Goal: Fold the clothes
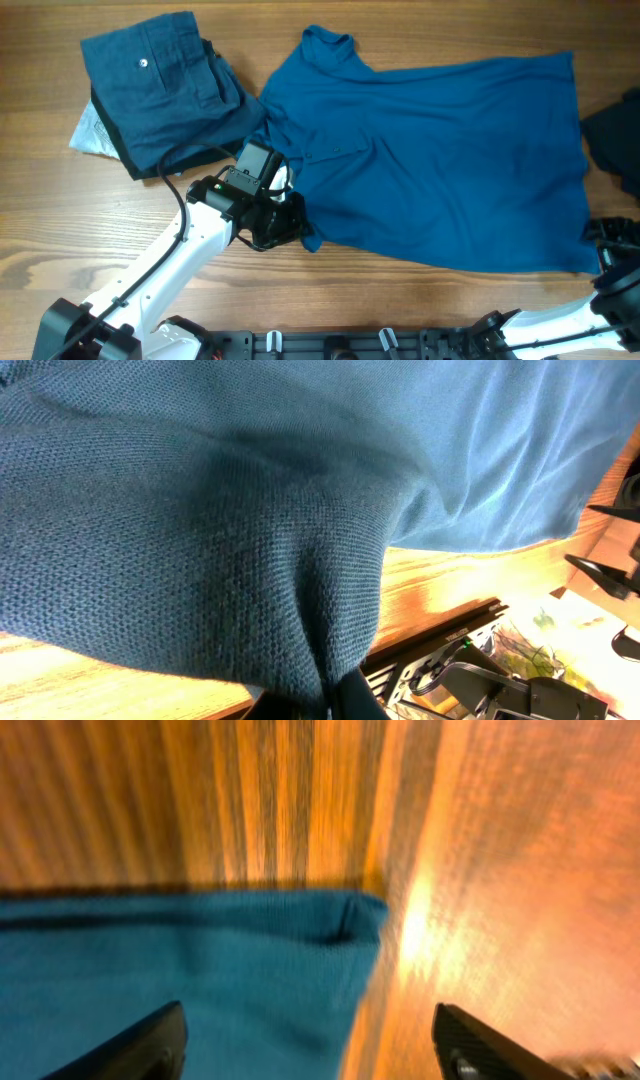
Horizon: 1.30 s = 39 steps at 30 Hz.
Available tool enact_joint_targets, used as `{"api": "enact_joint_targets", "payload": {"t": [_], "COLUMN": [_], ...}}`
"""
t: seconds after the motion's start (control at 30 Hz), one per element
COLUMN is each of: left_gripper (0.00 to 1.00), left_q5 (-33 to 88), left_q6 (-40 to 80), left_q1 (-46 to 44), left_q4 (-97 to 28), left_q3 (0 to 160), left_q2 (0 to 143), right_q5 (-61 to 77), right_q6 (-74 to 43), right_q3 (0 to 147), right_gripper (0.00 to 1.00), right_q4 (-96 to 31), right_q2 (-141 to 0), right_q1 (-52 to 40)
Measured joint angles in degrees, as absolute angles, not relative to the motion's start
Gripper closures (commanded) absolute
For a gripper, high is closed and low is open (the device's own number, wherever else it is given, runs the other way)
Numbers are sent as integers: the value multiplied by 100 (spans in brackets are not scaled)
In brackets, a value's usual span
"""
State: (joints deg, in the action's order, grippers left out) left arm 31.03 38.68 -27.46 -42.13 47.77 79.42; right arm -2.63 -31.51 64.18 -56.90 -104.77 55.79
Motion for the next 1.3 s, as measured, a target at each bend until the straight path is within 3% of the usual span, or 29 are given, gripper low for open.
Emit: {"api": "enact_joint_targets", "payload": {"t": [0.03, 0.07, 0.1, 0.13, 0.37, 0.53, 0.77, 1.3], "left_gripper": [96, 96, 96, 96, 96, 96, 96, 96], "left_q5": [3103, 3103, 3103, 3105, 3122, 3275, 3507, 3218], "left_q6": [3865, 3865, 3868, 3868, 3865, 3865, 3848, 3778], "left_q1": [-2746, -2744, -2744, -2746, -2744, -2749, -3179, -2062], "left_q4": [-4213, -4215, -4213, -4215, -4213, -4488, -5236, -2685], "left_q3": [4777, 4777, 4777, 4777, 4777, 4783, 4788, 5363], "left_q2": [7942, 7942, 7942, 7942, 7942, 7942, 7594, 7592], "right_q5": [-257, -224, -185, -150, -204, -104, 766, 1455], "right_q6": [-3168, -3170, -3162, -3151, -3194, -3164, -2991, -3846], "right_q3": [6274, 6114, 6066, 6038, 6099, 7308, 8217, 8232], "right_gripper": [34, 50, 85, 96, 96, 96, 96, 96], "right_q4": [-5502, -5325, -5258, -5201, -5461, -6517, -6589, -4652], "right_q2": [-10477, -10477, -10460, -10451, -10444, -10331, -9644, -9638], "right_q1": [5577, 5577, 5579, 5577, 5568, 5568, 5557, 4401]}}
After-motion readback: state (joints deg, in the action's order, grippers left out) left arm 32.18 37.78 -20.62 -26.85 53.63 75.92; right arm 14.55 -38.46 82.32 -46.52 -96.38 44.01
